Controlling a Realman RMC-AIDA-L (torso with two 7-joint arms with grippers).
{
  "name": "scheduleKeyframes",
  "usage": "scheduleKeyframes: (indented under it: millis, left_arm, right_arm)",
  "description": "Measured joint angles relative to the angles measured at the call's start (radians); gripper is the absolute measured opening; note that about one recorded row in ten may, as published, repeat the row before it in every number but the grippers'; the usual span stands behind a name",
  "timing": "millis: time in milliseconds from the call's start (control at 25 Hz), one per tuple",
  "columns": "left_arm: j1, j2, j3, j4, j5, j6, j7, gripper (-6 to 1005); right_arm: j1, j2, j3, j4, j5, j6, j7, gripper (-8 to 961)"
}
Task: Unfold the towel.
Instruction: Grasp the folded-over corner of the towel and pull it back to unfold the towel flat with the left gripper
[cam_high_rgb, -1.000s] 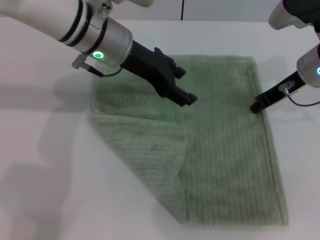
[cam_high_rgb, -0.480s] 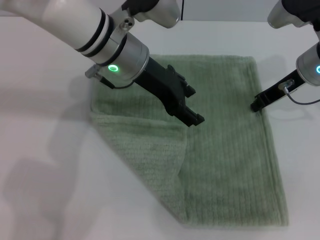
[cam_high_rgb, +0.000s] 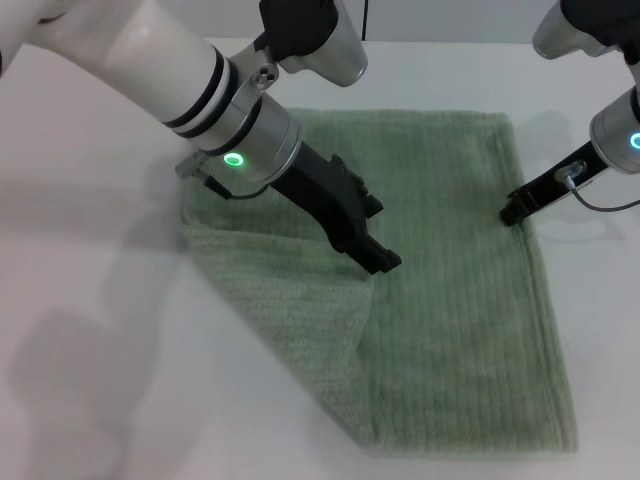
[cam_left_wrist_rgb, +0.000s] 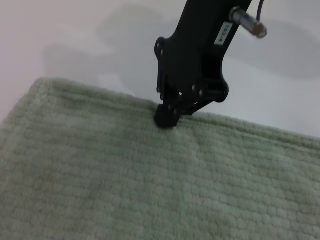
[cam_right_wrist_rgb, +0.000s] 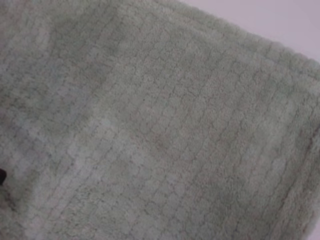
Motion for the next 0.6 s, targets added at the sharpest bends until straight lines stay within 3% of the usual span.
scheduleKeyframes:
  millis: [600]
  left_arm:
    - [0.003, -0.004, 0.052, -0.013, -0.003, -0.026, -0.021, 798]
  right_arm:
    - [0.003, 0.002, 0.0, 0.0, 0.0, 0.0, 0.0, 0]
